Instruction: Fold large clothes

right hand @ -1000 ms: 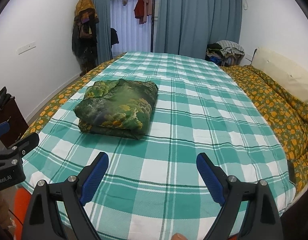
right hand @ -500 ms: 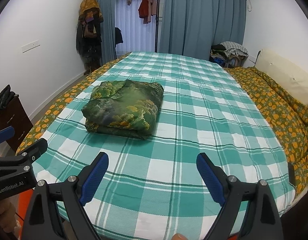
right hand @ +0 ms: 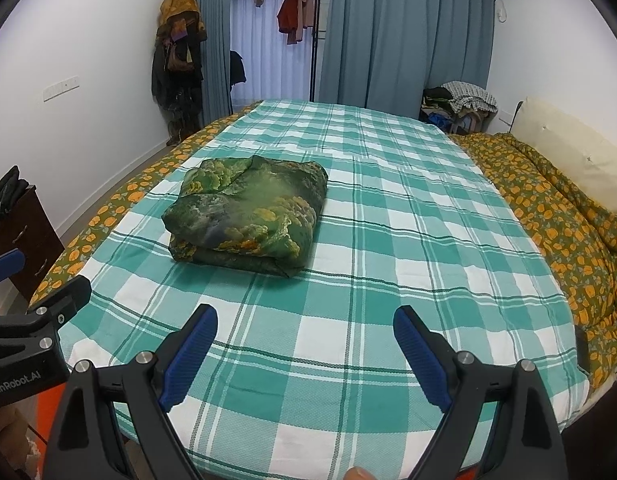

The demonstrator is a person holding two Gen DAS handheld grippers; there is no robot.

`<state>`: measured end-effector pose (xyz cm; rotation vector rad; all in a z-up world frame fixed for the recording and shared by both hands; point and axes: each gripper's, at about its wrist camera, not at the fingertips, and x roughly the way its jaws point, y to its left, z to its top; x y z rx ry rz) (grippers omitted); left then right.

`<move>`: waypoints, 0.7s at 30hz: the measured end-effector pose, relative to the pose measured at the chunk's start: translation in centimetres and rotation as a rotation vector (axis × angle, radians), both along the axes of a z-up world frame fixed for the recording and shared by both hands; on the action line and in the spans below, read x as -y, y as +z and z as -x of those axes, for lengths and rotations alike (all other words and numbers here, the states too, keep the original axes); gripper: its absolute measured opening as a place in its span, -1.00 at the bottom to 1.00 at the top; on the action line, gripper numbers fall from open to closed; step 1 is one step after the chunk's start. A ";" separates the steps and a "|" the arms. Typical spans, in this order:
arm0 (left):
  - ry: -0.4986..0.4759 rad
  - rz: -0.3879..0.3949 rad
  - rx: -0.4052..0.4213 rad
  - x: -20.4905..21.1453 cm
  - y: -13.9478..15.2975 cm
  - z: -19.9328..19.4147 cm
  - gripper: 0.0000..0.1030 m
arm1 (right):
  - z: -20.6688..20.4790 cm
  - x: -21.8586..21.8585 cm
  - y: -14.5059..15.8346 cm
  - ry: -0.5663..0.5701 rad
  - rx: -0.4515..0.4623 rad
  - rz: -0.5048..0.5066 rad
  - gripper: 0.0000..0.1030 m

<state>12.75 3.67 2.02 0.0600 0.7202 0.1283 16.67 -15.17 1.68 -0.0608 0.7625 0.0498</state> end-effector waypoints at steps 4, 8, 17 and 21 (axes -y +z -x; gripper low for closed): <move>-0.006 0.014 -0.013 -0.1 -0.1 -0.3 0.99 | 0.0 -0.1 0.3 0.003 0.003 0.008 0.78; -0.023 0.022 -0.015 -0.1 0.3 -0.7 0.99 | -0.2 -0.3 0.4 0.002 0.002 0.009 0.78; -0.029 0.041 -0.011 -0.2 1.0 -0.4 0.99 | 0.1 -0.6 1.6 -0.003 0.022 0.017 0.78; -0.022 0.044 0.003 -0.4 1.5 -0.2 0.99 | 0.4 -0.9 2.1 0.006 0.030 0.022 0.78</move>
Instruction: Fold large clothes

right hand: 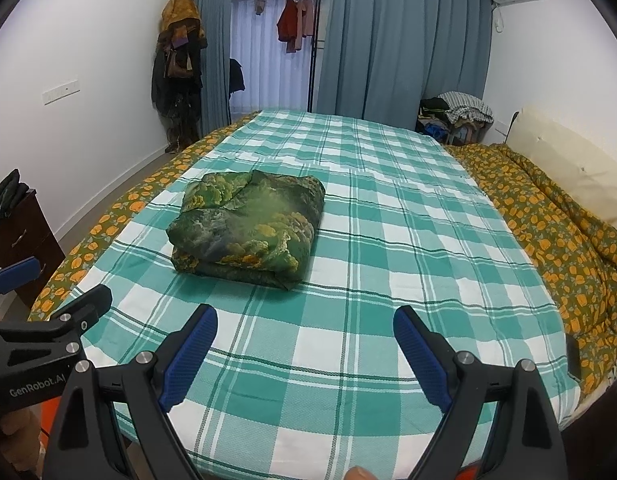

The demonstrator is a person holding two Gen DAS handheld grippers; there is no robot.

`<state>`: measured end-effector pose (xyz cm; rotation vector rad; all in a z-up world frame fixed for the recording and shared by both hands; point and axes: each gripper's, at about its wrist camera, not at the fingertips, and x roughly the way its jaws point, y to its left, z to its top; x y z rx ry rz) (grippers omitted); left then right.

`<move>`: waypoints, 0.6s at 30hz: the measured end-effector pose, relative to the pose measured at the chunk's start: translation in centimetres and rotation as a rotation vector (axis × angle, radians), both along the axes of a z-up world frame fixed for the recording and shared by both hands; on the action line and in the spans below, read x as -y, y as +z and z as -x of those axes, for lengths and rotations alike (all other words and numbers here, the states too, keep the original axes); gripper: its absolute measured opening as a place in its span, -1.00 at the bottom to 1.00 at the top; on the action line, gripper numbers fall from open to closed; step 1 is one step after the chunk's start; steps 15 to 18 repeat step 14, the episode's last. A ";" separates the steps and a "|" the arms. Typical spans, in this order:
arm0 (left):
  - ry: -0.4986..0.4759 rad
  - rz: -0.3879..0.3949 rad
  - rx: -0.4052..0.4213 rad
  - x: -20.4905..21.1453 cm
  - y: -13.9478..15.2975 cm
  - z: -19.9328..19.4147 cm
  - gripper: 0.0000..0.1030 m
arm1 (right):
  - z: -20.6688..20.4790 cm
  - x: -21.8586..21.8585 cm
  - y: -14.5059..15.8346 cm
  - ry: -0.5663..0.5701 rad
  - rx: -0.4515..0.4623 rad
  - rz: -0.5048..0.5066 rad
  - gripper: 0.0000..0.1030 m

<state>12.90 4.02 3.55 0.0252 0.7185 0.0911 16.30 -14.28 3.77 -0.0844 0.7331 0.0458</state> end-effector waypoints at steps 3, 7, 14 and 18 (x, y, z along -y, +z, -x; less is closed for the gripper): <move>0.001 -0.003 0.004 -0.1 0.1 0.0 0.99 | 0.0 0.0 0.2 0.002 0.002 -0.001 0.78; 0.001 0.003 -0.005 -0.1 0.1 0.1 0.99 | 0.1 0.0 0.2 -0.004 0.000 0.002 0.78; -0.005 -0.018 0.005 0.2 0.0 0.3 0.99 | 0.2 0.2 0.1 -0.009 -0.010 -0.007 0.78; -0.005 -0.018 0.005 0.2 0.0 0.3 0.99 | 0.2 0.2 0.1 -0.009 -0.010 -0.007 0.78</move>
